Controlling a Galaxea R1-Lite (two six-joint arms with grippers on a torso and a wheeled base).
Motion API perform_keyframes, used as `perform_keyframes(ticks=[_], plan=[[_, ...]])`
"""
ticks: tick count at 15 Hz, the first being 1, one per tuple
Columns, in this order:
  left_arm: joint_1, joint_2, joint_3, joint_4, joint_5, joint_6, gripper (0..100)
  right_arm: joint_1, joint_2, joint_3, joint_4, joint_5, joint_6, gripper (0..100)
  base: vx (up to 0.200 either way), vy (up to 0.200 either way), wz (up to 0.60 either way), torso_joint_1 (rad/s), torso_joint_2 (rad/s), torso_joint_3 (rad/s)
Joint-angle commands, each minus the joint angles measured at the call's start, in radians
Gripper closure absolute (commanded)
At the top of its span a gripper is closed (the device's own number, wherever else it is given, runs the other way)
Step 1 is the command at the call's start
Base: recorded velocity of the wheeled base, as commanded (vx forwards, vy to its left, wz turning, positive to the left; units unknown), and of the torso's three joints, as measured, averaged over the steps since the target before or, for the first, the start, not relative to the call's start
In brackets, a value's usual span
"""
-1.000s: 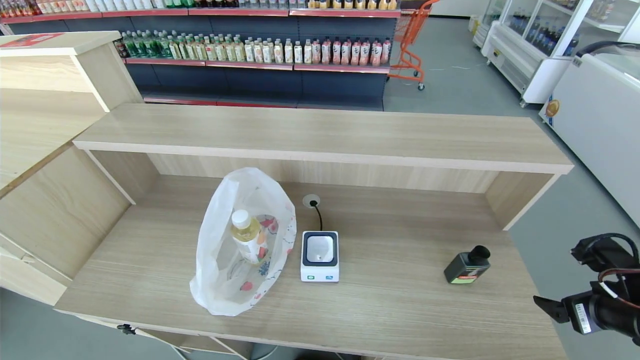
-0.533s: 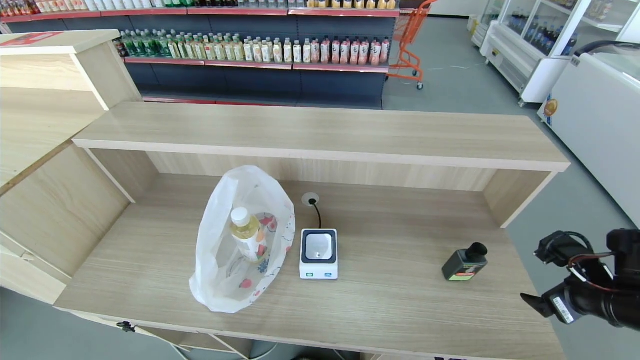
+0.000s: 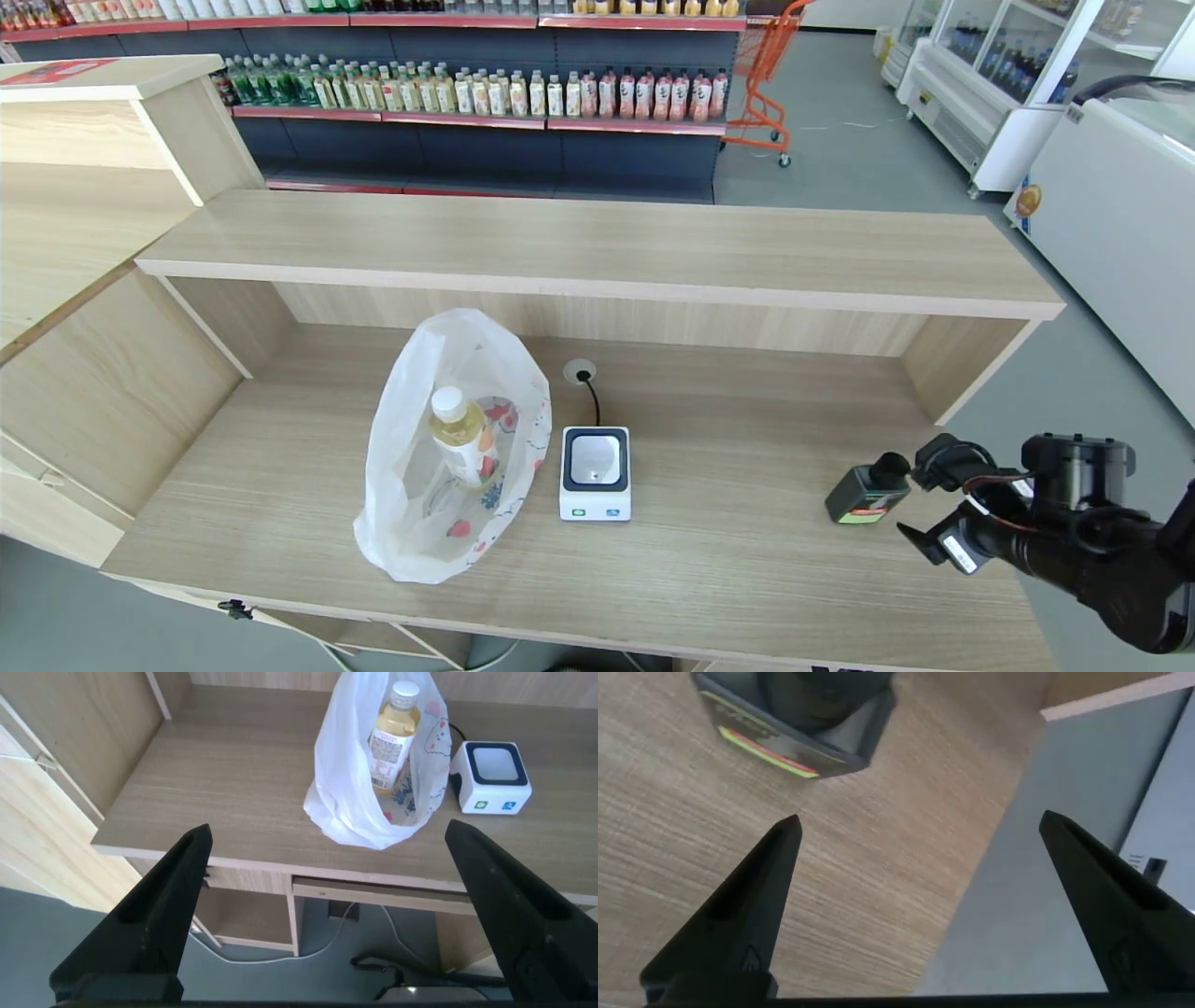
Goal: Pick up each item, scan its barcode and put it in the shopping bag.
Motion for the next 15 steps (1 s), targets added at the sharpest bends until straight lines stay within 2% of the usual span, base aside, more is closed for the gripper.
perform_keyframes(ticks=[1,7,9,15], plan=[[0.000,0.001,0.000,0.000,0.000,0.000,0,0.024,0.065,-0.023,0.001,0.013,0.001,0,0.000,0.000,0.00,0.000,0.00,0.000],[0.000,0.000,0.000,0.000,0.002,0.000,0,0.112,0.152,-0.189,0.003,0.111,0.031,0,0.000,0.000,0.00,0.000,0.00,0.000],[0.000,0.001,0.000,0.000,0.000,0.000,0,0.129,0.171,-0.229,0.003,0.111,0.024,0,0.000,0.000,0.00,0.000,0.00,0.000],[0.000,0.001,0.000,0.000,0.002,0.000,0,0.151,0.208,-0.250,0.003,0.111,0.025,0,0.000,0.000,0.00,0.000,0.00,0.000]])
